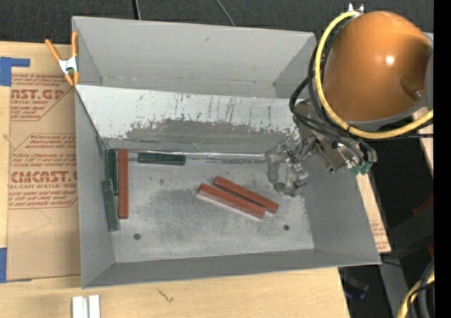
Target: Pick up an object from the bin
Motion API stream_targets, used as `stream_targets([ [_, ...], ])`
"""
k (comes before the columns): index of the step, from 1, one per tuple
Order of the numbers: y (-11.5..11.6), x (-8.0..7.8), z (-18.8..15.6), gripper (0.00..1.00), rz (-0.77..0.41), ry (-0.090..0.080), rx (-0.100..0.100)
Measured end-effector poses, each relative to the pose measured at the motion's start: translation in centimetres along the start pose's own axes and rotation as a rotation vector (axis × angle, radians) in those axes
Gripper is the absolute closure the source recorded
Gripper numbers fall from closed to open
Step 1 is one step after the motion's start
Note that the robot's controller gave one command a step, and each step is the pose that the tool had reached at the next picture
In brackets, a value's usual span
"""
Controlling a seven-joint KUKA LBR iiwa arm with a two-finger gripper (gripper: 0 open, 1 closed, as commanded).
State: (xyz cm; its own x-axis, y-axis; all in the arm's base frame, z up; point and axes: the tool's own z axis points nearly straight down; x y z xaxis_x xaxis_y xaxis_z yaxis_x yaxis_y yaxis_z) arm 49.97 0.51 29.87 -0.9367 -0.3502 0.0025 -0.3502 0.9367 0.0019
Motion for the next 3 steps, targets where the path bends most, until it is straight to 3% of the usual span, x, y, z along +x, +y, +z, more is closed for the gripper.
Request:
stream_targets([
  [1,1.4,-0.9,1.4,1.0,-0.186,-0.012,0.006],
  [2,2.0,-1.3,2.4,1.0,-0.166,-0.01,0.005],
  [3,0.4,-2.0,6.0,1.0,-0.048,-0.002,0.0],
])
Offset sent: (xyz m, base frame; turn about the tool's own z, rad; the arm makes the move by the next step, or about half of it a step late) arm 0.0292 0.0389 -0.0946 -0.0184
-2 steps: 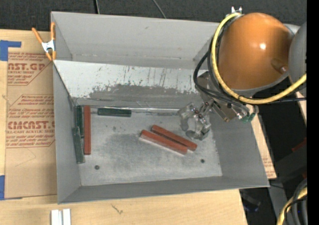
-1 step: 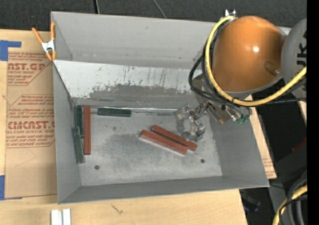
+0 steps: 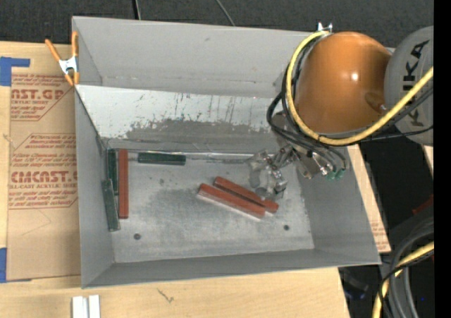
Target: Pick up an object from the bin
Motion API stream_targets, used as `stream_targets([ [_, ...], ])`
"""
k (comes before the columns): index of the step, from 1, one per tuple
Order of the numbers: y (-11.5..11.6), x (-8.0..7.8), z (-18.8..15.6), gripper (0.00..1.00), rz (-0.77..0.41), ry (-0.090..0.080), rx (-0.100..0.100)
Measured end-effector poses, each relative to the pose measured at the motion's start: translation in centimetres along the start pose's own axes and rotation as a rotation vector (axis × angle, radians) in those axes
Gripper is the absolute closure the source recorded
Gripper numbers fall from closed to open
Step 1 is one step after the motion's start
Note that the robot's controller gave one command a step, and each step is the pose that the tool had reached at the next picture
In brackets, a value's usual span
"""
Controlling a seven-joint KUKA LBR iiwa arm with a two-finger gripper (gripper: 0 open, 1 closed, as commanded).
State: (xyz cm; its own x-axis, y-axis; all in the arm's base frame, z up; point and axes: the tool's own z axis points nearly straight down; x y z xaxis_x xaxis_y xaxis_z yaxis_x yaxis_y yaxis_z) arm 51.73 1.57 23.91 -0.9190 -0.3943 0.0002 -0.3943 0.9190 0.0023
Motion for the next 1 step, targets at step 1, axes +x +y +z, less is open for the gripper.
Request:
stream_targets([
  [1,1.7,0.12,2.7,1.0,-0.194,-0.003,0.003],
])
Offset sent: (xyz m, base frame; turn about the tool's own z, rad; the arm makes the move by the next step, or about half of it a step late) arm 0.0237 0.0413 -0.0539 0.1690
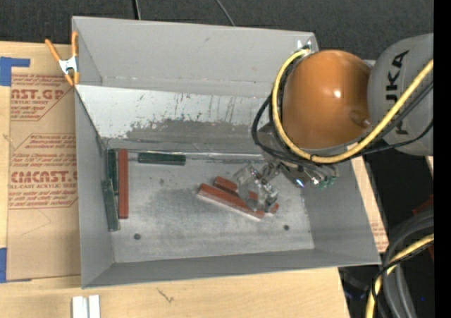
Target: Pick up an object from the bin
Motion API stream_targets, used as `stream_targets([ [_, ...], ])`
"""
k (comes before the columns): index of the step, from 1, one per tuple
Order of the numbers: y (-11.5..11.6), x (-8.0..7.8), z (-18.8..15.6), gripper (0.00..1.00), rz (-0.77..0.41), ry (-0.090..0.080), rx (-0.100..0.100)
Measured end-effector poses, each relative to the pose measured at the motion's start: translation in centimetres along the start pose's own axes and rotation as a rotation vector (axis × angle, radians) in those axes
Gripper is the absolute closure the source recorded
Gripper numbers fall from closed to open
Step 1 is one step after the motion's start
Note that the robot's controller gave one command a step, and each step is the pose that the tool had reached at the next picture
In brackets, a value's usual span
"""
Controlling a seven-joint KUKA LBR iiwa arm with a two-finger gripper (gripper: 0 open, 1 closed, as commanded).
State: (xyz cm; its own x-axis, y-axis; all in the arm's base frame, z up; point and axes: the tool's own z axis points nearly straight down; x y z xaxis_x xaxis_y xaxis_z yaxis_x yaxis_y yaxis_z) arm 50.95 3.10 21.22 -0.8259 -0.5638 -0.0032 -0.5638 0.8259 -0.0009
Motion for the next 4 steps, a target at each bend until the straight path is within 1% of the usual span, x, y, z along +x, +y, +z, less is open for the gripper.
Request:
stream_targets([
  [1,0.3,-2.2,1.6,1.0,0.235,0.001,-0.001],
  [2,4.1,-2.8,2.8,1.0,0.319,0.002,-0.001],
  [3,5.5,-3.0,3.5,1.0,0.112,0.001,-0.002],
  [4,5.0,-2.1,5.0,0.0,0.448,0.004,-0.001],
])
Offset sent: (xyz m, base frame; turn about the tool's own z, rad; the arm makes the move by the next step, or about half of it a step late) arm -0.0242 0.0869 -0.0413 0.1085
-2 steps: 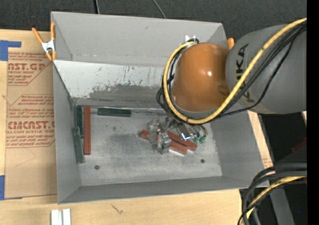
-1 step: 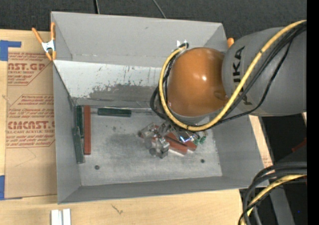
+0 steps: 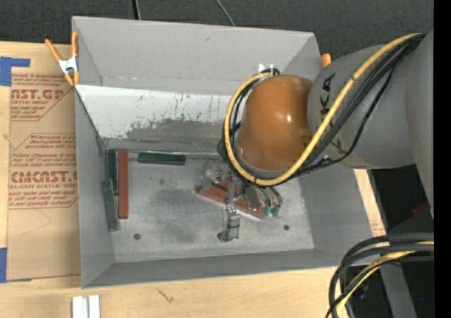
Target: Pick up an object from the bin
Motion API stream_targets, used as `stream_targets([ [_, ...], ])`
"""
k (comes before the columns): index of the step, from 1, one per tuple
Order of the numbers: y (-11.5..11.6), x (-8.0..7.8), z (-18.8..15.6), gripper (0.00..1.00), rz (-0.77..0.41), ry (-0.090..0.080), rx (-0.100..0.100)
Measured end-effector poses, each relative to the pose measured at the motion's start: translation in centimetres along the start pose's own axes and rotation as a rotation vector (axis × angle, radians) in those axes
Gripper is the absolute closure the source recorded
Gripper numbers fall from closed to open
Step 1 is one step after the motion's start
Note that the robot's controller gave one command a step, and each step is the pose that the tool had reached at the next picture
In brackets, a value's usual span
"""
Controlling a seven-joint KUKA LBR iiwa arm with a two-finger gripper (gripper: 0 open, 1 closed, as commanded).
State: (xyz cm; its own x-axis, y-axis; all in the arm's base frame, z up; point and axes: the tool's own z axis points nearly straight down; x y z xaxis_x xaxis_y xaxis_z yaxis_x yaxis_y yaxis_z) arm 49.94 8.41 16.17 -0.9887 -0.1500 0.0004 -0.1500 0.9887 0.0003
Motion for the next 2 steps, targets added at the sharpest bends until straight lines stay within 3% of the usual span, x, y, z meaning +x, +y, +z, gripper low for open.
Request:
stream_targets([
  [1,0.0,0.0,0.0,0.0,-0.001,-0.001,0.0],
  [2,-2.7,-3.8,3.1,0.0,-0.003,-0.009,-0.001],
])
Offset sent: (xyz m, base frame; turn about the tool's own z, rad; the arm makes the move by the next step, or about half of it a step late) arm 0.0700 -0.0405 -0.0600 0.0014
